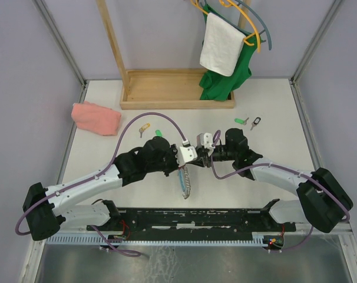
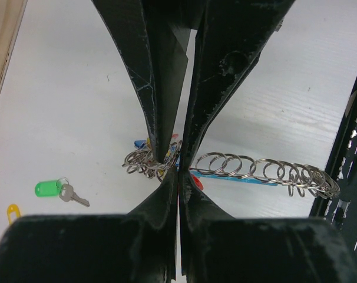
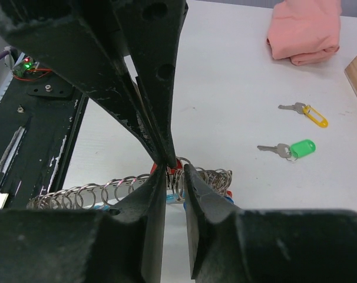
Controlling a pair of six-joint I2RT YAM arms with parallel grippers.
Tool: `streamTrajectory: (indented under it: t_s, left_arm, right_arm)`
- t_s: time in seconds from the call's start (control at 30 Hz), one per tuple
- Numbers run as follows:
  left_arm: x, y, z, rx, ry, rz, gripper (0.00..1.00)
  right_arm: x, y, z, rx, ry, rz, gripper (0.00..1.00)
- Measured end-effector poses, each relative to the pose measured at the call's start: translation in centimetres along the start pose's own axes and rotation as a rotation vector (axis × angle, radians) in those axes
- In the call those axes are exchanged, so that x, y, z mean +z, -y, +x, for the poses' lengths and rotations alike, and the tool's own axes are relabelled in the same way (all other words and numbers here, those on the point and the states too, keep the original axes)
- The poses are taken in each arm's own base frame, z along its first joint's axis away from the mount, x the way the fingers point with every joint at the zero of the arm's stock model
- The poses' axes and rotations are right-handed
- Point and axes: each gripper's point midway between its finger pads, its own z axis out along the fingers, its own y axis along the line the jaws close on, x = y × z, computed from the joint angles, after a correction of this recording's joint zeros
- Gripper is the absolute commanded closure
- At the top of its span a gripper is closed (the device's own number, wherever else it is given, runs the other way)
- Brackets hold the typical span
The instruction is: Put the keys on the keyring
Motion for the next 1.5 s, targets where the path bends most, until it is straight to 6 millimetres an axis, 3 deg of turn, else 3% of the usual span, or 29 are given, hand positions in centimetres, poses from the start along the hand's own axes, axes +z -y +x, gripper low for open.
streamTrajectory:
  t_s: [0.7, 0.87, 1.0, 1.17, 1.27, 1.5]
  left_arm:
    - [0.2, 0.1, -0.2, 0.001, 0.012, 0.011, 0.97]
    - [0.4, 0.3, -0.1, 0.000, 0.007, 0.020, 0.97]
    - [0.6, 0.3, 0.1, -0.001, 0.015, 0.013, 0.78]
    - [0.4, -0.6, 0.2, -0.040, 0.118, -0.084, 0.64]
    - [0.0, -0.9, 0.5, -0.082, 0.226, -0.149, 0.59]
    - [-0.1, -1.2, 3.2, -0.181, 0.393, -0.227, 0.55]
  right_arm:
    - [0.2, -0.8, 1.0, -0.005, -0.023, -0.066, 0.79]
    - [0.2, -1.0, 1.3, 0.009, -0.028, -0.075, 0.99]
    - [0.2, -0.9, 1.5, 0.014, -0.036, -0.070, 0.99]
    - [0.1, -0.6, 1.5, 0.009, -0.035, -0.050, 0.99]
    - [0.0, -0.5, 1.3, -0.006, -0.024, -0.035, 0.99]
    - [-0.5, 0.5, 1.3, -0.020, -0.022, 0.023, 0.99]
